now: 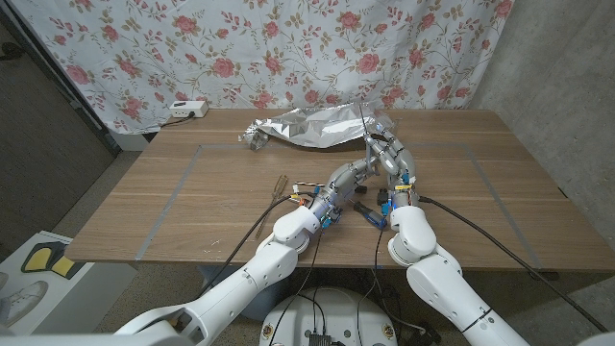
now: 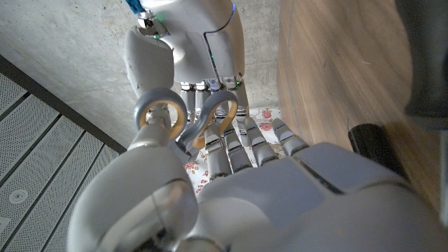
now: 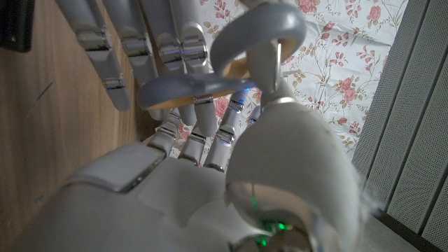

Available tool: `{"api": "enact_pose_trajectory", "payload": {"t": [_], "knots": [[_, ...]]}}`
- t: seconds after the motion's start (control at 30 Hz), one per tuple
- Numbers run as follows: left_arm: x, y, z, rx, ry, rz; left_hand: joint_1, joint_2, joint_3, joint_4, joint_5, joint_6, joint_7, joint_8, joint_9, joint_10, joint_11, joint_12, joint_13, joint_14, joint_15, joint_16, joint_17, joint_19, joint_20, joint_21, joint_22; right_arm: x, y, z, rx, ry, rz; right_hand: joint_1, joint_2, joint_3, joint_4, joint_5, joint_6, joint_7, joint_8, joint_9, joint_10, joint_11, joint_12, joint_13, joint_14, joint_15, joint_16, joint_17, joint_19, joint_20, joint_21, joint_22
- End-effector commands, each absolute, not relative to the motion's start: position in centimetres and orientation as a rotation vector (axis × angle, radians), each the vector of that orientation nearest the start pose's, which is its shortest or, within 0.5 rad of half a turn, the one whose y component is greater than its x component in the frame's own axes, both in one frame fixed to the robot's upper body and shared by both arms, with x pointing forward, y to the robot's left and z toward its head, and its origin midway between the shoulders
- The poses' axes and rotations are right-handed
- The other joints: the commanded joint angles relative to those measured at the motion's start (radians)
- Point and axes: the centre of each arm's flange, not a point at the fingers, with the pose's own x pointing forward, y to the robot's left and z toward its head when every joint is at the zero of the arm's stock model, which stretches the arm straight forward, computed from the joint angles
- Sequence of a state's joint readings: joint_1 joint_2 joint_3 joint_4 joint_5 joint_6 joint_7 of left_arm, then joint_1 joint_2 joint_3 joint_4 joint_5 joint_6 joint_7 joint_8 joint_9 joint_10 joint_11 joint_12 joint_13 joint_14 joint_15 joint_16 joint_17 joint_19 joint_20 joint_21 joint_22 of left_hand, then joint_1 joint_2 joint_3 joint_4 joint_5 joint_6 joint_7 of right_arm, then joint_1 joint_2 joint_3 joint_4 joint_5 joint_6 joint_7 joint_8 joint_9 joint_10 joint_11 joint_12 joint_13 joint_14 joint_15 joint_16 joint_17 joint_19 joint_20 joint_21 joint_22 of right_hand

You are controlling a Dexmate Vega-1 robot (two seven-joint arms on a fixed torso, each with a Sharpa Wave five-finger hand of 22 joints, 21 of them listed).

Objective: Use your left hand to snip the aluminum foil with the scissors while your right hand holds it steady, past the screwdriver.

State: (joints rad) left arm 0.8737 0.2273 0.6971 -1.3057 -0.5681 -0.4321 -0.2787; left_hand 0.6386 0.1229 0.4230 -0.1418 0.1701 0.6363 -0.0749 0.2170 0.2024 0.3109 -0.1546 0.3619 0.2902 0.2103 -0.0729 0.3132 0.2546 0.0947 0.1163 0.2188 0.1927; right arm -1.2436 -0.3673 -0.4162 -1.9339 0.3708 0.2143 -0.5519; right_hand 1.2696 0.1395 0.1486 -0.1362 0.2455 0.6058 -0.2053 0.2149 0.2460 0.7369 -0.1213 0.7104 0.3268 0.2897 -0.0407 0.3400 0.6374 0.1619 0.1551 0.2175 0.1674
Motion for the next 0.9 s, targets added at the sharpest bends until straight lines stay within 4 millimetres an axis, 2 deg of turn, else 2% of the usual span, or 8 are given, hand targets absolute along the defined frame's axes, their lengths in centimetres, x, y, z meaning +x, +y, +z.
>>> {"api": "enact_pose_trajectory", "payload": {"t": [0.03,0.13,0.2,0.33,0.47,0.77,0.9], "knots": [[58.12,1.42,-10.2,-0.094,-0.611,-0.834,0.016,0.016,-0.004,-0.011,0.003,0.032,0.023,0.023,0.013,0.033,-0.002,0.03,0.027,0.036,-0.004,0.028,0.027,0.012,0.013,0.011,0.005,51.06,-16.48,-6.79,0.249,-0.676,0.004,0.006,0.012,0.001,0.0,0.0,0.007,0.0,-0.002,0.003,0.115,-0.102,0.002,0.004,0.006,-0.181,0.006,0.005,0.008,-0.007,-0.006,0.004],[58.05,1.42,-10.23,-0.102,-0.615,-0.823,0.029,0.02,-0.01,-0.016,0.002,0.073,0.032,0.047,0.027,0.075,-0.012,0.069,0.055,0.062,-0.007,0.053,0.049,0.027,0.015,0.019,0.009,51.05,-16.48,-6.81,0.249,-0.674,0.005,0.007,0.012,0.001,-0.002,0.0,0.007,0.0,-0.003,0.002,0.115,-0.102,0.004,0.005,0.01,-0.182,0.008,0.006,0.011,-0.009,-0.007,0.004],[57.99,1.44,-10.25,-0.112,-0.616,-0.815,0.04,0.02,-0.014,-0.019,0.002,0.097,0.029,0.065,0.04,0.1,-0.017,0.096,0.075,0.078,-0.009,0.069,0.066,0.038,0.017,0.024,0.011,51.06,-16.5,-6.84,0.251,-0.674,0.004,0.008,0.012,0.001,-0.002,0.0,0.007,0.0,-0.003,0.002,0.115,-0.102,0.004,0.006,0.011,-0.181,0.009,0.007,0.013,-0.009,-0.007,0.004],[57.88,1.5,-10.32,-0.128,-0.615,-0.796,0.068,0.02,-0.021,-0.026,0.003,0.121,-0.001,0.097,0.07,0.127,-0.028,0.143,0.118,0.093,-0.014,0.096,0.099,0.048,0.017,0.03,0.015,51.08,-16.54,-6.91,0.252,-0.673,0.003,0.009,0.012,0.002,-0.003,-0.001,0.006,0.0,-0.004,0.002,0.114,-0.102,0.005,0.007,0.014,-0.182,0.01,0.008,0.016,-0.013,-0.009,0.004],[57.76,1.51,-10.36,-0.143,-0.62,-0.772,0.094,0.022,-0.029,-0.026,0.002,0.128,-0.01,0.131,0.108,0.139,-0.031,0.185,0.164,0.108,-0.016,0.125,0.133,0.052,0.017,0.032,0.017,51.09,-16.54,-6.98,0.254,-0.675,0.005,0.01,0.012,0.002,-0.004,-0.001,0.006,0.0,-0.004,0.002,0.114,-0.102,0.007,0.008,0.015,-0.182,0.01,0.01,0.019,-0.013,-0.01,0.004],[57.56,1.41,-10.29,-0.177,-0.63,-0.727,0.141,0.019,-0.05,-0.027,0.003,0.137,-0.022,0.198,0.184,0.117,-0.031,0.249,0.257,0.134,-0.02,0.192,0.208,0.067,0.014,0.039,0.022,51.05,-16.44,-7.17,0.259,-0.677,0.004,0.012,0.013,0.003,-0.004,-0.001,0.006,0.001,-0.005,0.002,0.111,-0.102,0.01,0.01,0.023,-0.183,0.014,0.014,0.027,-0.019,-0.012,0.005],[57.53,1.32,-10.38,-0.185,-0.627,-0.716,0.185,0.015,-0.072,-0.026,0.003,0.117,-0.017,0.241,0.244,0.103,-0.036,0.333,0.368,0.15,-0.033,0.268,0.291,0.082,0.009,0.045,0.027,51.02,-16.51,-7.22,0.262,-0.677,0.002,0.011,0.013,0.002,-0.004,-0.002,0.007,0.001,-0.005,0.002,0.109,-0.101,0.009,0.009,0.025,-0.183,0.015,0.016,0.029,-0.019,-0.013,0.005]]}}
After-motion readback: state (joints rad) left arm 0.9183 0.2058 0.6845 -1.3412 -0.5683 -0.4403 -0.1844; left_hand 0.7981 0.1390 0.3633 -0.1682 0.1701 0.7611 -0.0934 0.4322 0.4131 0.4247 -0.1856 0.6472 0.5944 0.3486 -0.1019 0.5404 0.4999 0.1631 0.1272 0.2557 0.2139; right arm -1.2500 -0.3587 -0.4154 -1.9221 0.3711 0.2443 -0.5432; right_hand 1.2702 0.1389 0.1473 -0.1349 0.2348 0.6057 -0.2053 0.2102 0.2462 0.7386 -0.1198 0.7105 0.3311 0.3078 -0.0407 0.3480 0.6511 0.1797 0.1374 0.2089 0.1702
